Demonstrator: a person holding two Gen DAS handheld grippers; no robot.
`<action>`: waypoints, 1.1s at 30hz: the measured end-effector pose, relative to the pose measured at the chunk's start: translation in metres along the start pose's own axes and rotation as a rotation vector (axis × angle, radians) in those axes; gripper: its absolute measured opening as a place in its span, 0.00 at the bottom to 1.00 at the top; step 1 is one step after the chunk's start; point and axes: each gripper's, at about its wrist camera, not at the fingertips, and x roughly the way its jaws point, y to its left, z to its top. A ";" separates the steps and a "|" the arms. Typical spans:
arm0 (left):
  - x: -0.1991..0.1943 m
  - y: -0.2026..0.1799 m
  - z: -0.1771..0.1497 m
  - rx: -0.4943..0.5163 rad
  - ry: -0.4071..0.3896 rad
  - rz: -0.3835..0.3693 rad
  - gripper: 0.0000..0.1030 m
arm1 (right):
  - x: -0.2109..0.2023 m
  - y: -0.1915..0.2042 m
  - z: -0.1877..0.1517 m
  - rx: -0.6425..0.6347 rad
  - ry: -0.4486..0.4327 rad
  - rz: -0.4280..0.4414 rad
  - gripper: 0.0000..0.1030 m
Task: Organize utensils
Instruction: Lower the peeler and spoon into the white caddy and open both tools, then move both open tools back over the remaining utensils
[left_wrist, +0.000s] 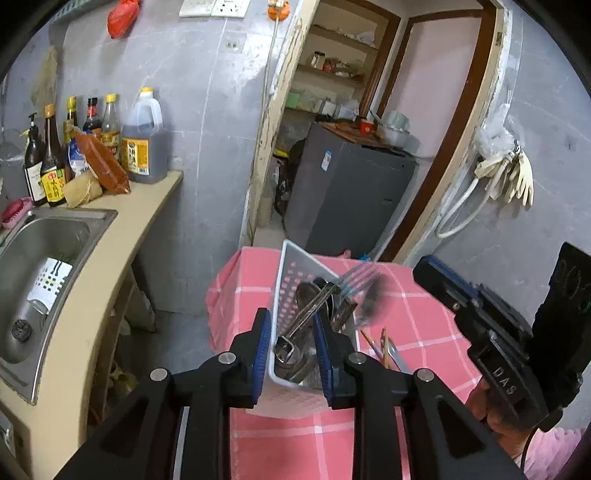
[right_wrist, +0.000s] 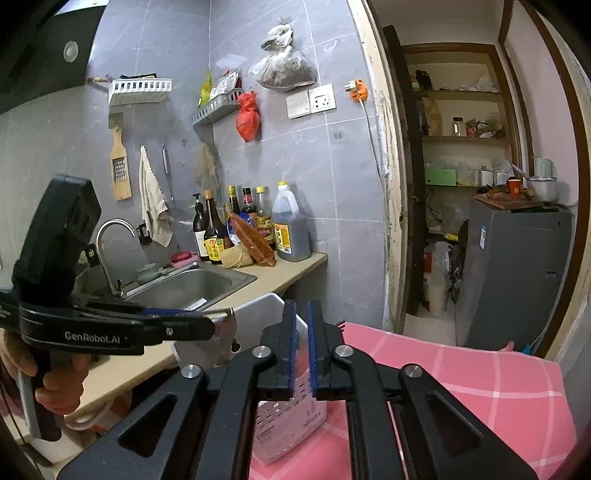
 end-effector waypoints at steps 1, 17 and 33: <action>0.001 -0.001 -0.001 0.000 0.011 0.001 0.27 | -0.001 -0.001 0.001 0.003 -0.001 -0.001 0.12; 0.007 -0.011 -0.029 -0.013 0.118 0.016 0.78 | -0.028 -0.009 -0.001 0.054 -0.023 -0.016 0.34; -0.041 -0.048 -0.038 -0.054 -0.113 0.017 0.88 | -0.088 -0.038 0.000 0.118 -0.080 -0.140 0.68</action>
